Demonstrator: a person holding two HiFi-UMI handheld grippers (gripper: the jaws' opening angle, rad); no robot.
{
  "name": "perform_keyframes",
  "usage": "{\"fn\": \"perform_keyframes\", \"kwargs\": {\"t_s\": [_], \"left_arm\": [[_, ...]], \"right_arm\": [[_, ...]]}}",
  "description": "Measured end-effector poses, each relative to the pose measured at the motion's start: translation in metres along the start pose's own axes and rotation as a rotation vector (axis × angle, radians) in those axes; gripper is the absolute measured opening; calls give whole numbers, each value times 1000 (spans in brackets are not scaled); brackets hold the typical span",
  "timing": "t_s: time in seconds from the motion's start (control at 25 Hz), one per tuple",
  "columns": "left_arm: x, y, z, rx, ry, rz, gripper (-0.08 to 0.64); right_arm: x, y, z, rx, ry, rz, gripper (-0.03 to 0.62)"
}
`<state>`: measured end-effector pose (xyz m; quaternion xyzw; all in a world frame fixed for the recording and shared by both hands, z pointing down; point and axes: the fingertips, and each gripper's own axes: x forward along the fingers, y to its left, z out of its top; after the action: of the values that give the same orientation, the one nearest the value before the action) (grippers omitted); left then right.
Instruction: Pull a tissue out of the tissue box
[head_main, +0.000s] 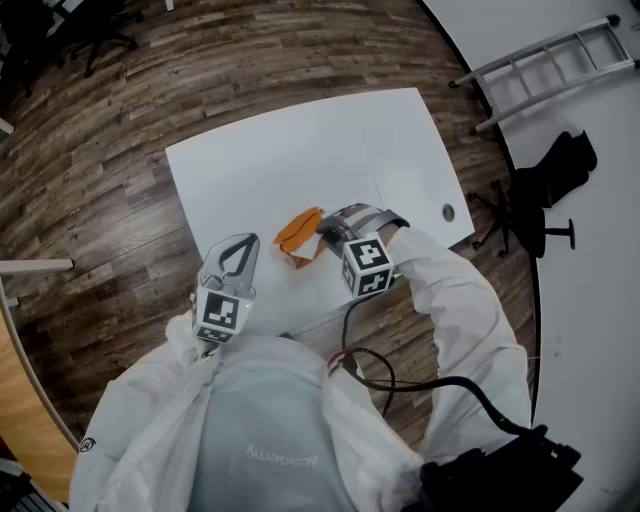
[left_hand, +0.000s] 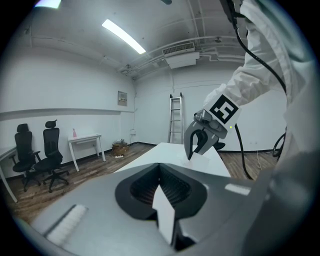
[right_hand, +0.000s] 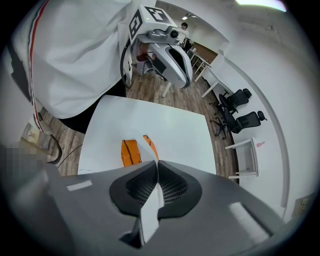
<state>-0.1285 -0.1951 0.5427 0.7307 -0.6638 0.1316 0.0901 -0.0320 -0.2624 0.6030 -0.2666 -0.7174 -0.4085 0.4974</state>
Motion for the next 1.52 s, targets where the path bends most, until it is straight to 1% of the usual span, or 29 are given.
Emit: {"fn": "perform_keyframes", "kwargs": {"t_s": [0.6,0.76,1.0,1.28,1.52], "left_arm": [[2,-7,6,35,-9,-42,0],[4,-6,5,41,-11,-54,0],[4,0,6,60,-13,-60,0],[11,18,13,80,-24,-56,0],[14,18,16,98,-29,-72,0]], "right_arm": [[-31,-5,0,69,-6,-81,5],[-41,-11,-1,109,-13,-117,5],[-59,-23,-4,233,-40,-188,5],[-78,-35,-14,435,-98,-277,3],[-96,-38,-21,612,-175,-363,3]]}}
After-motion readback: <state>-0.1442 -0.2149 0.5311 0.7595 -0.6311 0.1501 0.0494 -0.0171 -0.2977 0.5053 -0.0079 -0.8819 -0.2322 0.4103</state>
